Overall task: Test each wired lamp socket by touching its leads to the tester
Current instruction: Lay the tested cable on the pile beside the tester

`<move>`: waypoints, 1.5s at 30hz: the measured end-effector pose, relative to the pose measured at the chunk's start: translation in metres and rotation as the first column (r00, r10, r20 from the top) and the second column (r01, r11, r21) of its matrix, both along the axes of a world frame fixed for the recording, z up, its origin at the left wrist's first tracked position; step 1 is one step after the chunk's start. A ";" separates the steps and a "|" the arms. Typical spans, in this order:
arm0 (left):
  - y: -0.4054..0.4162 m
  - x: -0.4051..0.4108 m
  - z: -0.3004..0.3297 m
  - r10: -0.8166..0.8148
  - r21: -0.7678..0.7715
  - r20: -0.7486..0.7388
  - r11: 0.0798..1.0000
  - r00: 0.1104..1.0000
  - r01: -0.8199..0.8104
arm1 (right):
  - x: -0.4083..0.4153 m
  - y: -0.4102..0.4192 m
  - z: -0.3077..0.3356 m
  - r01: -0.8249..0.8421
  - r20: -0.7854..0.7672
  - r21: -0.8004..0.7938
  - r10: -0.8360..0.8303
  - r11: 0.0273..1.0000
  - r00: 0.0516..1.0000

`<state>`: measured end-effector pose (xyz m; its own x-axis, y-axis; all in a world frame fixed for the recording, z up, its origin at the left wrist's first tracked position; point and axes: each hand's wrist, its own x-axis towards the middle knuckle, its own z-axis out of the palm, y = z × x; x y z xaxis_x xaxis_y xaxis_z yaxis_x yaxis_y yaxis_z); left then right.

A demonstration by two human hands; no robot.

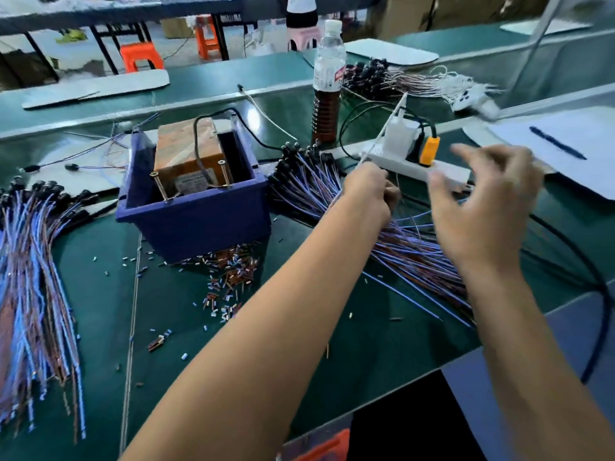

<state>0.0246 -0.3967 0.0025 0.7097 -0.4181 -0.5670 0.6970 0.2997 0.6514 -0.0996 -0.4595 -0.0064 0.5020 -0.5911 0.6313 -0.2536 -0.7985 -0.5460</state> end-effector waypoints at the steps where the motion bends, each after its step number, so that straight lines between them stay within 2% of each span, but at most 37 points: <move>1: 0.003 0.004 0.001 0.040 -0.020 0.018 0.999 0.999 -0.040 | 0.006 0.006 0.003 -0.080 -0.088 -0.040 0.076 0.996 0.993; 3: 0.010 0.009 0.005 0.127 -0.087 0.042 0.989 0.991 -0.123 | 0.019 0.017 0.003 -0.259 -0.262 0.041 0.260 0.965 0.929; 5: 0.018 0.014 0.012 0.201 -0.175 0.032 0.966 0.979 -0.192 | 0.026 0.026 0.002 -0.362 -0.338 0.155 0.394 0.919 0.855; 9: 0.036 0.033 0.023 0.352 -0.262 0.061 0.909 0.934 -0.325 | 0.024 0.029 0.002 -0.486 -0.239 0.294 0.555 0.823 0.796; 12: 0.048 0.039 0.027 0.377 -0.228 0.149 0.913 0.914 -0.340 | 0.021 0.023 0.013 -0.448 -0.250 0.180 0.481 0.876 0.840; 14: 0.050 0.038 0.026 0.339 -0.116 0.270 0.940 0.901 -0.320 | 0.017 0.020 0.023 -0.425 -0.269 0.149 0.450 0.893 0.852; 16: 0.052 0.038 0.023 0.298 0.016 0.356 0.946 0.885 -0.325 | 0.011 0.017 0.031 -0.416 -0.348 0.151 0.442 0.897 0.827; 20: 0.061 0.046 0.016 0.312 0.157 0.368 0.908 0.876 -0.389 | 0.000 0.005 0.039 -0.349 -0.556 0.097 0.342 0.932 0.758; 22: 0.065 0.049 0.007 0.245 0.285 0.472 0.867 0.847 -0.409 | 0.002 0.004 0.038 -0.342 -0.620 0.084 0.318 0.936 0.717; 24: 0.068 0.048 -0.003 0.097 0.420 0.606 0.803 0.789 -0.422 | 0.008 0.007 0.030 -0.355 -0.681 0.086 0.315 0.931 0.661; 26: 0.071 0.046 -0.008 -0.106 0.560 0.689 0.707 0.717 -0.433 | 0.014 0.011 0.020 -0.374 -0.703 0.074 0.315 0.924 0.638; 28: 0.072 0.041 -0.012 -0.279 0.673 0.698 0.571 0.659 -0.471 | 0.016 0.014 0.010 -0.377 -0.678 0.030 0.297 0.926 0.673; 30: 0.074 0.035 -0.014 -0.342 0.704 0.693 0.511 0.635 -0.494 | 0.018 0.016 0.004 -0.366 -0.639 0.005 0.285 0.931 0.715; 37: 0.080 0.022 -0.016 -0.484 0.755 0.655 0.425 0.580 -0.499 | 0.028 0.036 -0.005 -0.400 -0.420 0.083 0.396 0.913 0.817; 39: 0.082 0.020 -0.012 -0.561 0.790 0.608 0.356 0.562 -0.499 | 0.034 0.044 -0.010 -0.412 -0.418 0.087 0.409 0.907 0.811; 42: 0.087 0.018 -0.011 -0.657 0.796 0.566 0.276 0.499 -0.538 | 0.044 0.052 -0.021 -0.388 -0.441 0.006 0.350 0.922 0.826; 45: 0.095 0.015 -0.018 -0.640 0.805 0.562 0.275 0.524 -0.526 | 0.049 0.055 -0.028 -0.318 -0.381 0.024 0.303 0.948 0.873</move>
